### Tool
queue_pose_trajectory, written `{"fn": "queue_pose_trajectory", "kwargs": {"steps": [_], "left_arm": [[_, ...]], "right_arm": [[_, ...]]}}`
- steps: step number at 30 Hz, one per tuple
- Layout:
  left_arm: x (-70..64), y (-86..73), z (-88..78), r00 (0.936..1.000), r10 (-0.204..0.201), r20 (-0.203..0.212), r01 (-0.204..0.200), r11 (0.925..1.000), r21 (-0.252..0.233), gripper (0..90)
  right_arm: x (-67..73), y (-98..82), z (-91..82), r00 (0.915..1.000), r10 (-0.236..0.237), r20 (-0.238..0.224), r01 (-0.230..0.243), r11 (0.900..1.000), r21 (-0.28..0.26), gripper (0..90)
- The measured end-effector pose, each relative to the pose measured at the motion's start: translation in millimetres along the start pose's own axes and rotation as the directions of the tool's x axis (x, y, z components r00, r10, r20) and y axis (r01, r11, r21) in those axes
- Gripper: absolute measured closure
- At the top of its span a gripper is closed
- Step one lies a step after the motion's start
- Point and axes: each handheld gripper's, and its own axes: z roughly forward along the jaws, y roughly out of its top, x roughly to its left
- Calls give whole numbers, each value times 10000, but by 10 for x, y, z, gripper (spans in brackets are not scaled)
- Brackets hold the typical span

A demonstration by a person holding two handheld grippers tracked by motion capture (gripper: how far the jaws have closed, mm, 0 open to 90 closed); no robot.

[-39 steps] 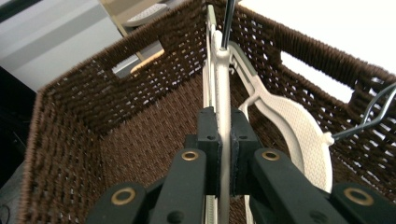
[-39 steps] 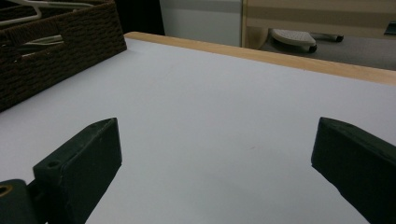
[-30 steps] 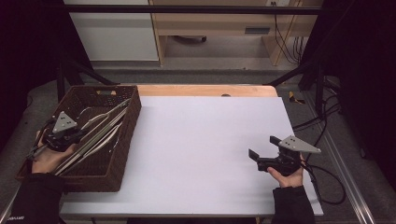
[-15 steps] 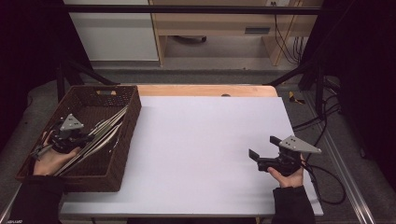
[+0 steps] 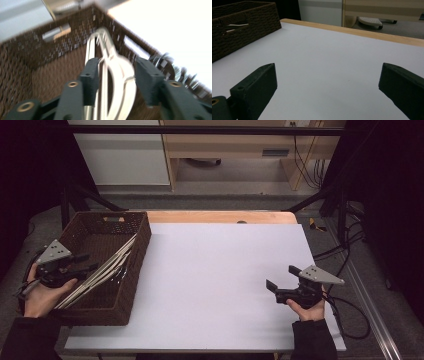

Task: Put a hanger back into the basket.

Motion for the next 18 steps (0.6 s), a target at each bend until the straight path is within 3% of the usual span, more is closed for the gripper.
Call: {"fn": "queue_pose_trajectory", "kwargs": {"steps": [3,7,12,18], "left_arm": [[-126,89,-47,9988,-400,293,430,9932,-1080,422],[-328,200,-56,9932,-573,1011,761,9783,-1928,339],[-643,302,15,9846,-547,1660,973,9605,-2607,247],[-962,367,178,9733,-766,2163,1362,9515,-2760,129]], "right_arm": [[4,3,-5,10000,-29,-8,29,10000,-30,23],[2,9,-18,10000,-38,-52,38,10000,-84,24],[1,21,-39,10000,-28,-81,27,9999,-161,23],[2,31,-62,9999,-2,-155,-1,9997,-232,20]]}}
